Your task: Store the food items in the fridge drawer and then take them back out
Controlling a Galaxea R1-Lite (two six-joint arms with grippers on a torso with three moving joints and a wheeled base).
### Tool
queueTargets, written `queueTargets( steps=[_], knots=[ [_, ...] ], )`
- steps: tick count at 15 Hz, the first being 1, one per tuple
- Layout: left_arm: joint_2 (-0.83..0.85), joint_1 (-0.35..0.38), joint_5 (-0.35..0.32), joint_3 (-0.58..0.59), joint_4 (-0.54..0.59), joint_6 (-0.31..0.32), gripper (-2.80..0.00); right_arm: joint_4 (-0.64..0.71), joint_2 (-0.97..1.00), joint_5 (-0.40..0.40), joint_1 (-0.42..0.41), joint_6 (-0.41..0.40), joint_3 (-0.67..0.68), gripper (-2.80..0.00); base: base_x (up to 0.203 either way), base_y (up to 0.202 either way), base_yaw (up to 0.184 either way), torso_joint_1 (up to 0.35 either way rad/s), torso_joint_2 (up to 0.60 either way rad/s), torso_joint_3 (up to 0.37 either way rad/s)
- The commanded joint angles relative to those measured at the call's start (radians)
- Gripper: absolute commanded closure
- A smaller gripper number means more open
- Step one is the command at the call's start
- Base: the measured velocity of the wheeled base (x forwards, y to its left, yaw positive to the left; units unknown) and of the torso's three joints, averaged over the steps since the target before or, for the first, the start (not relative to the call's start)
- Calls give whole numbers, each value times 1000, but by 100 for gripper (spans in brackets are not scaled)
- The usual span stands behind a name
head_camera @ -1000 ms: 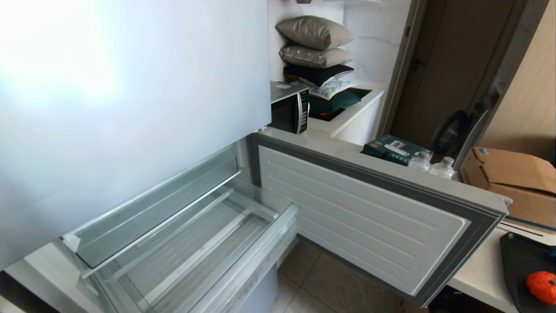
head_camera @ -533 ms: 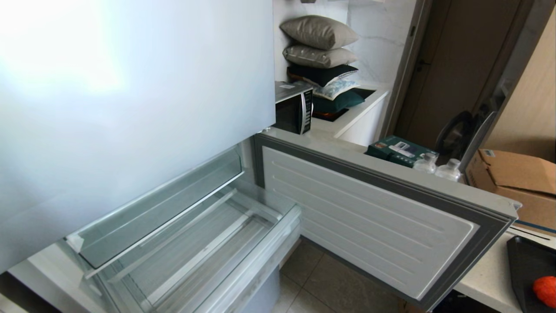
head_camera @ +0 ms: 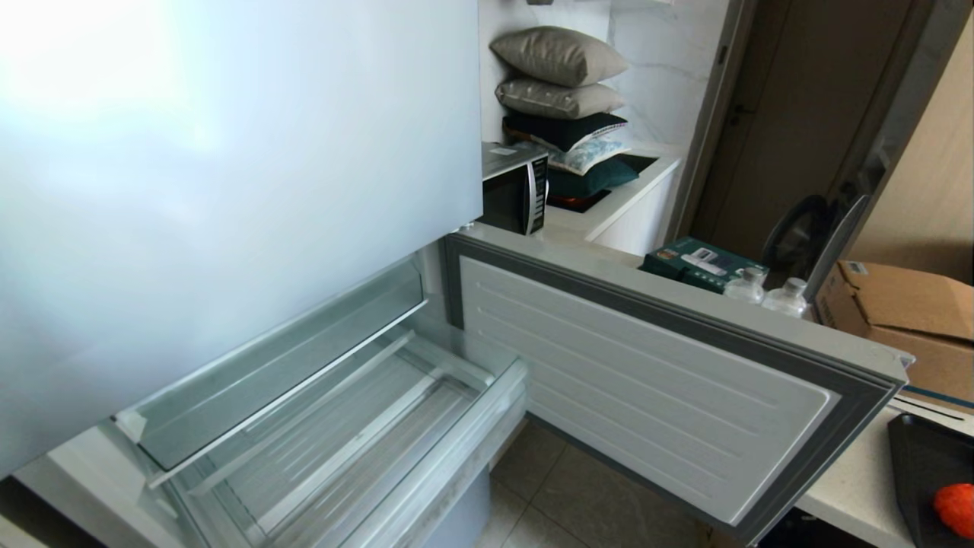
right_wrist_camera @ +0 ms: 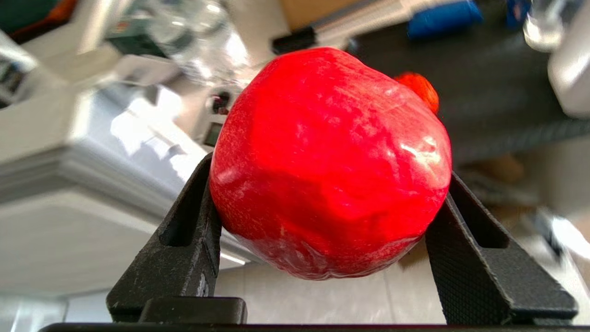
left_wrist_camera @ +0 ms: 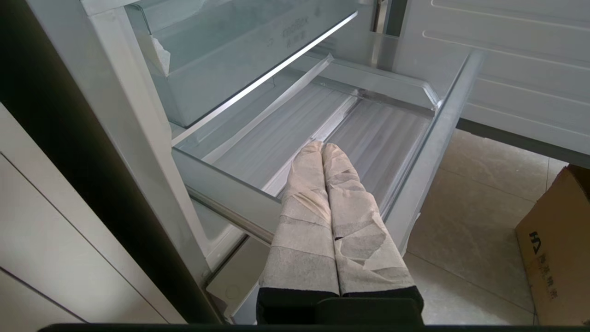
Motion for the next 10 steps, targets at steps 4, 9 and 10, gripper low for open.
queueTargets(
  steps=[4, 9, 10],
  knots=[
    [0, -1, 0, 0, 0, 0, 0, -120, 458, 72, -210, 19, -6, 0, 0, 0, 0, 0, 0, 0],
    [0, 1, 0, 0, 0, 0, 0, -269, 827, 88, -377, -33, -89, 0, 0, 0, 0, 0, 0, 0],
    [0, 1, 0, 0, 0, 0, 0, -280, 875, 89, -387, -38, -109, 0, 0, 0, 0, 0, 0, 0]
  ],
)
